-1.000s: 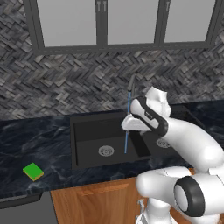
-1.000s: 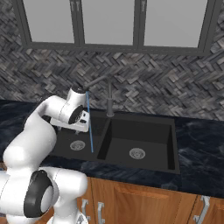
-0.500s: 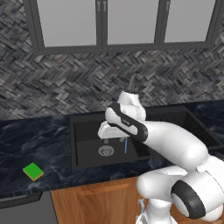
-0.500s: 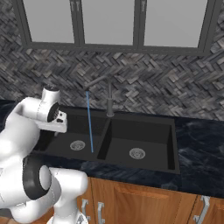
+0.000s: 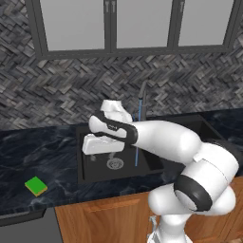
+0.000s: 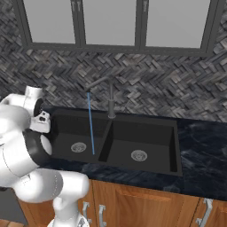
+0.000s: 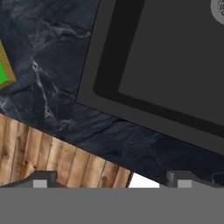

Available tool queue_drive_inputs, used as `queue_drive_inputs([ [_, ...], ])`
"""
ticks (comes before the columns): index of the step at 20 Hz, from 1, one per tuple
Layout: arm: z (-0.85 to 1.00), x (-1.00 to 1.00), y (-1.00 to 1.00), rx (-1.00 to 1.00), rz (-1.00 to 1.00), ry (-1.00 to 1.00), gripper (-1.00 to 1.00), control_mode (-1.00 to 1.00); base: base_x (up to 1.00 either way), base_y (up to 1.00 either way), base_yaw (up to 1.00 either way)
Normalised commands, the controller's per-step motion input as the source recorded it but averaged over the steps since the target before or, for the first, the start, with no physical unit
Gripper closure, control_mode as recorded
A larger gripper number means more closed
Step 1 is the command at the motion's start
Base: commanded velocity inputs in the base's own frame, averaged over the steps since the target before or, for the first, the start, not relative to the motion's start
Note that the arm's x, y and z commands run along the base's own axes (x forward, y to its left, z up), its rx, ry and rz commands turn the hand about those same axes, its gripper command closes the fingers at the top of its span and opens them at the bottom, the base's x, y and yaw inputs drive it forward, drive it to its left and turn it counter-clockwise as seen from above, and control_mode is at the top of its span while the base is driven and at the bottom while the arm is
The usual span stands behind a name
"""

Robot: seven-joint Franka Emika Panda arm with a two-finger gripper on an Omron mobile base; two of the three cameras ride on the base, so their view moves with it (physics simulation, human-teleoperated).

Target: Soak the sponge with water for a few seconds and then drop it inside the sink.

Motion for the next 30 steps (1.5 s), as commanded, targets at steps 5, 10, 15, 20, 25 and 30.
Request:
queue_drive_inputs([
  [5, 0.00, 0.00, 0.48, -0.05, 0.00, -0.02, -1.00, -1.00, 0.00, 0.00, 0.00],
  [10, 0.00, 0.00, 0.45, -0.07, 0.00, -0.06, -1.00, -1.00, 0.00, 0.00, 0.00],
  [15, 0.00, 0.00, 0.36, -0.08, 0.00, -0.08, -1.00, -1.00, 0.00, 0.00, 0.00],
  [20, -0.12, 0.00, 0.30, -0.01, 0.00, -0.07, -1.00, -1.00, 0.00, 0.00, 0.00],
  [25, -0.14, 0.06, 0.33, 0.00, 0.00, -0.15, -1.00, -1.00, 0.00, 0.00, 0.00],
  [30, 0.00, 0.00, 0.26, 0.00, 0.00, -0.21, -1.00, -1.00, 0.00, 0.00, 0.00],
])
